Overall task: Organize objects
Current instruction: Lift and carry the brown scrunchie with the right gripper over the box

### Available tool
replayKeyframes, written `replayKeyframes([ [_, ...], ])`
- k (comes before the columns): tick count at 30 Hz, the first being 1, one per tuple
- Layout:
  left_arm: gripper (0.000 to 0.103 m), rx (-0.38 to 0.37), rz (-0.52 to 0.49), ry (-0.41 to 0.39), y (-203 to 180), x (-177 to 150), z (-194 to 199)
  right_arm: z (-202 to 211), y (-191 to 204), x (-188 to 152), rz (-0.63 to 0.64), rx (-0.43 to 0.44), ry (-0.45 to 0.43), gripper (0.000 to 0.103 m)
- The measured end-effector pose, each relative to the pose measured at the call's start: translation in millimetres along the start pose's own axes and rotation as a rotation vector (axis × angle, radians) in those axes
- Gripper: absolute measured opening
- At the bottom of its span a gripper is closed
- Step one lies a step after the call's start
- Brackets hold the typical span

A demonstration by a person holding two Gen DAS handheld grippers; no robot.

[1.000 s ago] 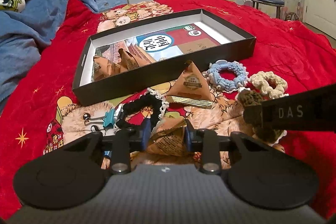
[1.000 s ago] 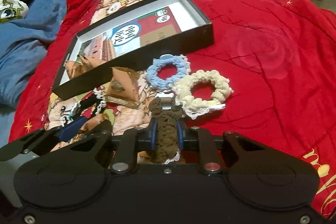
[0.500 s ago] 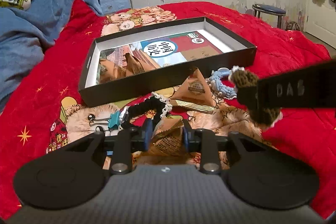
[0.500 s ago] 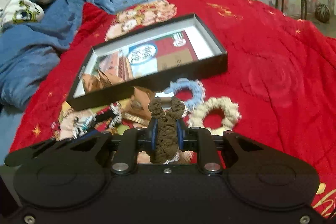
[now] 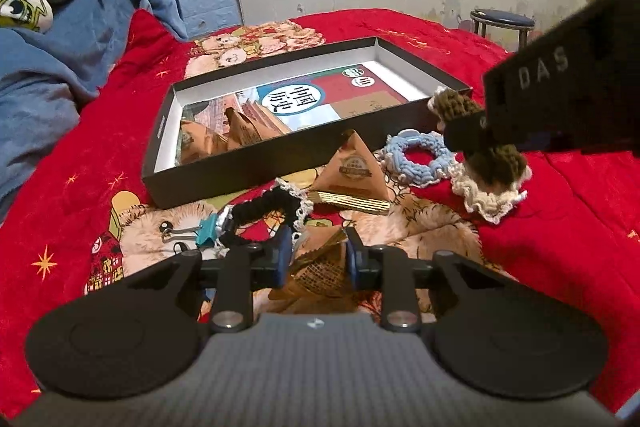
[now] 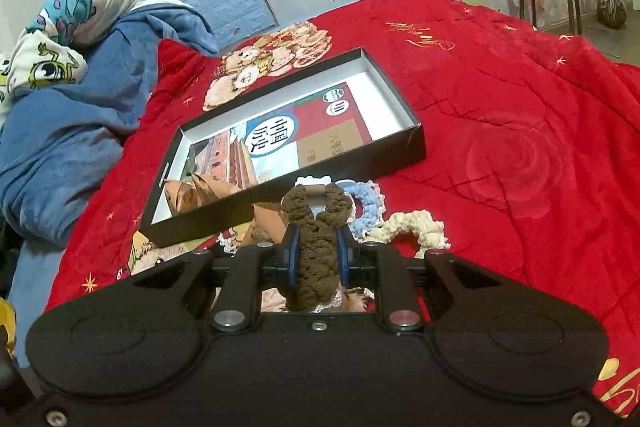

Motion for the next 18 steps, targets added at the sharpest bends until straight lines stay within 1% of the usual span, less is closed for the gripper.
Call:
replayKeyframes([
  [8,0.030,-0.003,0.015,-0.037,2.2,5.7,7.5,2.2,-1.1,4.4,-0.006,-0.002,-0.018,0.019],
  [12,0.030,0.002,0.024,-0.056,5.1,10.1,9.6,6.1,5.7,6.3,0.050,-0.022,-0.052,0.019],
  [18,0.030,0.010,0.040,-0.093,10.8,17.8,13.6,11.0,14.5,11.8,0.088,0.001,-0.099,0.019],
])
Point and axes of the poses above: each gripper's, at about its wrist camera, not at the fingertips, and z roughly against the way its jaws point, y to its left, x to its top, the point moved 4 cm from there along -z, roughly the way its jaws point, and after that the axes turned 5 degrees about z, right-handed, at the moved point
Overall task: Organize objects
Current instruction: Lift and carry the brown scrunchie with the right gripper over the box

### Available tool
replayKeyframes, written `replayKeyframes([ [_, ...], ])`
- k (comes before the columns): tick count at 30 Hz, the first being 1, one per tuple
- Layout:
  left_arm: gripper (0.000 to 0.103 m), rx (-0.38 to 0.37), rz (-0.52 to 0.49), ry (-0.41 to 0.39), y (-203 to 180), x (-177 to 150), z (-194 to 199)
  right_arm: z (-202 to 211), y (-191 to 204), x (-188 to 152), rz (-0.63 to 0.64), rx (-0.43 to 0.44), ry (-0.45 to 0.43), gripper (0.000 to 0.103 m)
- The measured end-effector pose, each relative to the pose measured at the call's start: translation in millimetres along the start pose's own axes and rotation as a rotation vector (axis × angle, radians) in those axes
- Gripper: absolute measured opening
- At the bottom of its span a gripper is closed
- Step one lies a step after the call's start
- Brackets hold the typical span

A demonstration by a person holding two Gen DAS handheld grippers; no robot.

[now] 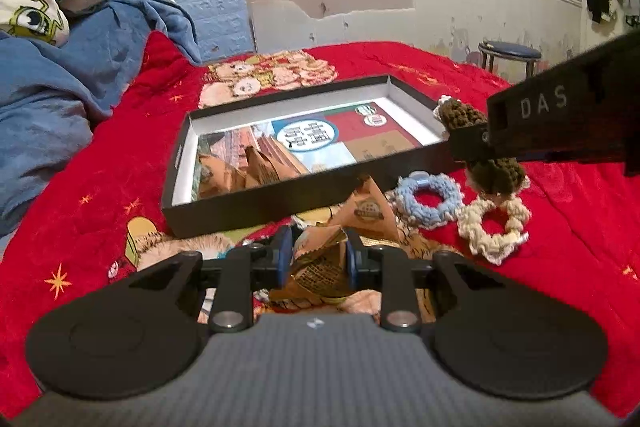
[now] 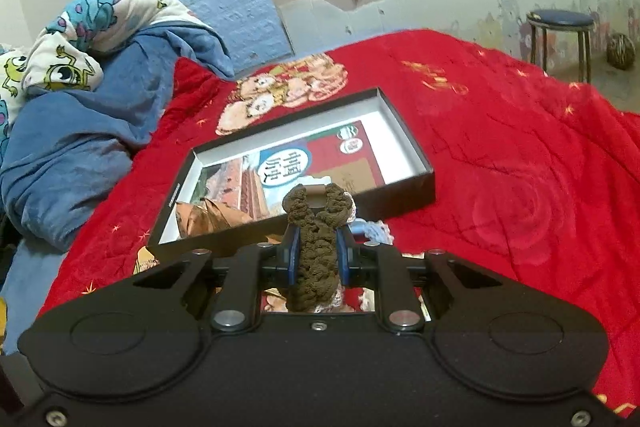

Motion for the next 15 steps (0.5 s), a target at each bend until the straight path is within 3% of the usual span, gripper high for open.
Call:
replayKeyframes([
  [15,0.030,0.045,0.067,-0.125,25.9,32.5,4.3,-2.3,-2.6,27.4,-0.008,0.090,-0.124,0.019],
])
Point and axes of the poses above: each gripper's, at about its wrist camera, not at the fingertips, and z roughly against the way its jaws point, y to its left, x to its top, the point moved 4 cm from there along -z, roughly the way its jaws point, and after that the axes turned 5 degrees about z, right-handed, at the moved point
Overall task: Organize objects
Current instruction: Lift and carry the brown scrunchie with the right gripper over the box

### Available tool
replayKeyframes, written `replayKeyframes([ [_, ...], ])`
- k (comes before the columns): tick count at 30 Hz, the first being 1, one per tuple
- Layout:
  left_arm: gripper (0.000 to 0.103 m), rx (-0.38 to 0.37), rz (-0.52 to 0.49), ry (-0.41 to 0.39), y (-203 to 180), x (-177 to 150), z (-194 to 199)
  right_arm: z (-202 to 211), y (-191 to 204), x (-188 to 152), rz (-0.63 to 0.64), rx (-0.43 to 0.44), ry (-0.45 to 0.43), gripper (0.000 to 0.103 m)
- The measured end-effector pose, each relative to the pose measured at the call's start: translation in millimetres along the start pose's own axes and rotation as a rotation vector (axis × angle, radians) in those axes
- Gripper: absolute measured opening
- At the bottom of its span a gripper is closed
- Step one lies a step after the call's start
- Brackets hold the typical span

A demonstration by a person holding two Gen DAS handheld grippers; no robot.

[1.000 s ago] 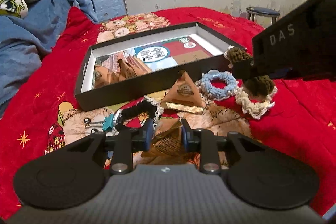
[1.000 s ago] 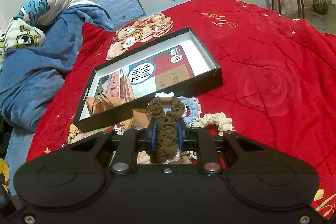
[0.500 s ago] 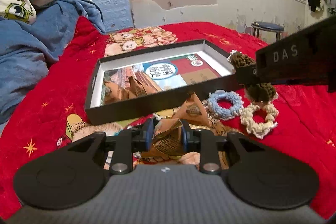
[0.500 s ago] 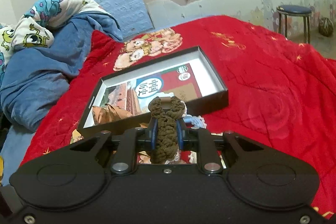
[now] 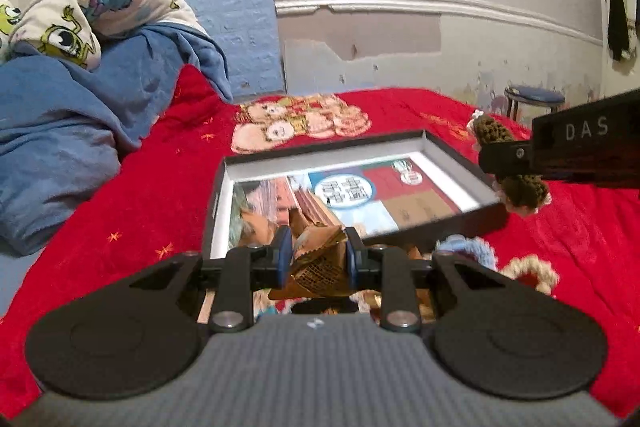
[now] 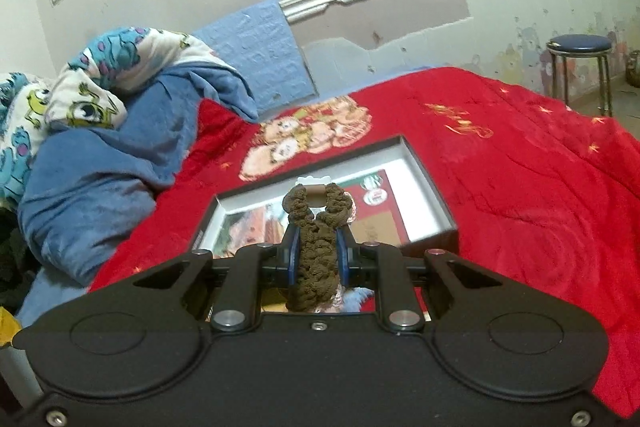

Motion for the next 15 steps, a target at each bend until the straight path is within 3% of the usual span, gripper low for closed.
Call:
replayKeyframes([
  [7,0.030,-0.001,0.095,-0.070,17.8,39.3,-1.5,-11.8,-3.2,38.6,-0.051,0.085,-0.005,0.019],
  [15,0.030,-0.042,0.195,-0.051,19.7,84.4,-46.8,-49.9,-15.6,83.7,-0.160,0.130,0.075,0.019],
])
Point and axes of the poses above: each gripper's, at about its wrist camera, not at the fingertips, and z roughly against the way its jaws point, y to its left, x to its top, the point moved 4 cm from there along -z, roughly the way its jaws point, and after that the axes turned 5 degrees about z, right-handed, at the moved point
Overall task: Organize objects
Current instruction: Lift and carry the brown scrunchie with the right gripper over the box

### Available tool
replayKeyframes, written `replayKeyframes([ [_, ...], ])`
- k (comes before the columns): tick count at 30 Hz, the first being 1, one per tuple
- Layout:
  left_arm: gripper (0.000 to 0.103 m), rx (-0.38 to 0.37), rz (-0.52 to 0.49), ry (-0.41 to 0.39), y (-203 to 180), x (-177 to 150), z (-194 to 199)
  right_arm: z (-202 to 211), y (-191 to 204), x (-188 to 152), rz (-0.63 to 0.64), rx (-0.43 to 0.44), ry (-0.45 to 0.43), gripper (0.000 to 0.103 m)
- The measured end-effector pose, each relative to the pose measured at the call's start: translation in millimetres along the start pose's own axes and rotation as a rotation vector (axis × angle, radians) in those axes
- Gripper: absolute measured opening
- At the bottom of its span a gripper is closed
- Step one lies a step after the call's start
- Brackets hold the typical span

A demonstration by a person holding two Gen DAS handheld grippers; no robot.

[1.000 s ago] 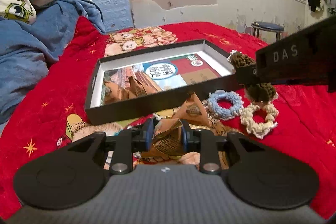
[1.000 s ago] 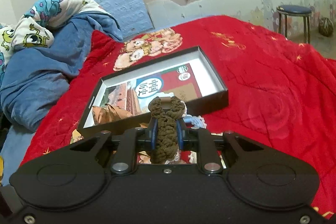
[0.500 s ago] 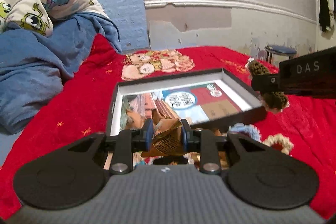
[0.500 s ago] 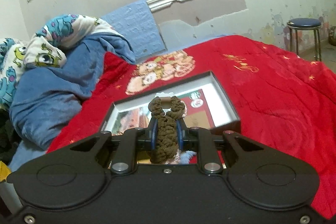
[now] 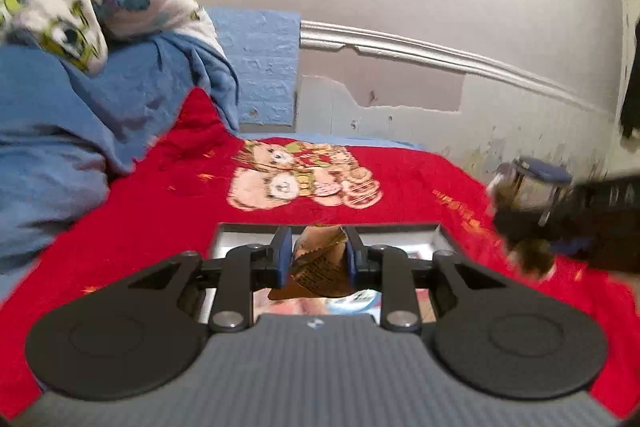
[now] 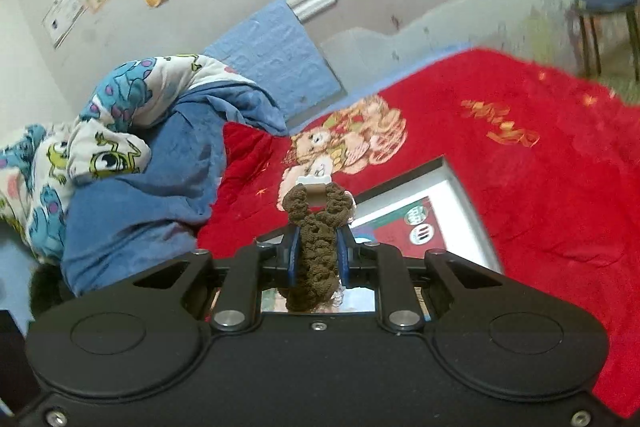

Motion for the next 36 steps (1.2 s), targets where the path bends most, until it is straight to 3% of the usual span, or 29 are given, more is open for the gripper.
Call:
replayKeyframes([
  [5,0.030,0.005,-0.016,0.023,-8.4,-7.5,-36.4,-41.2,-27.0,11.4,-0.183,0.039,-0.010,0.019],
  [9,0.030,-0.074,0.001,0.109,-7.4,-25.3,-66.7,-77.3,-37.3,-12.7,-0.114,0.009,0.060,0.020],
  [14,0.031,-0.077,0.001,0.237,-8.7,-54.8,-93.7,-116.4,-47.7,-38.2,-0.105,-0.033,0.151,0.020],
  [17,0.031,-0.055,-0.021,0.271,-11.7,-65.0,-96.9,-119.7,-45.2,-50.3,-0.069,-0.098,0.175,0.020],
  [27,0.032,-0.051,-0.057,0.295,-21.1,-71.4,-97.9,-116.2,-49.2,-60.4,-0.092,-0.167,0.192,0.020],
  [36,0.032,-0.033,-0.084,0.328,-28.1,-81.9,-103.7,-117.8,-49.5,-66.8,-0.077,-0.176,0.196,0.020],
])
Point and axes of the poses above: each gripper's, at about its wrist camera, not at the fingertips, and z roughly against the way its jaws point, y to its left, x to its top, the point moved 4 cm from there along -z, roughly the way its jaws point, and after that the axes turned 5 degrees about z, right-handed, at the moved point
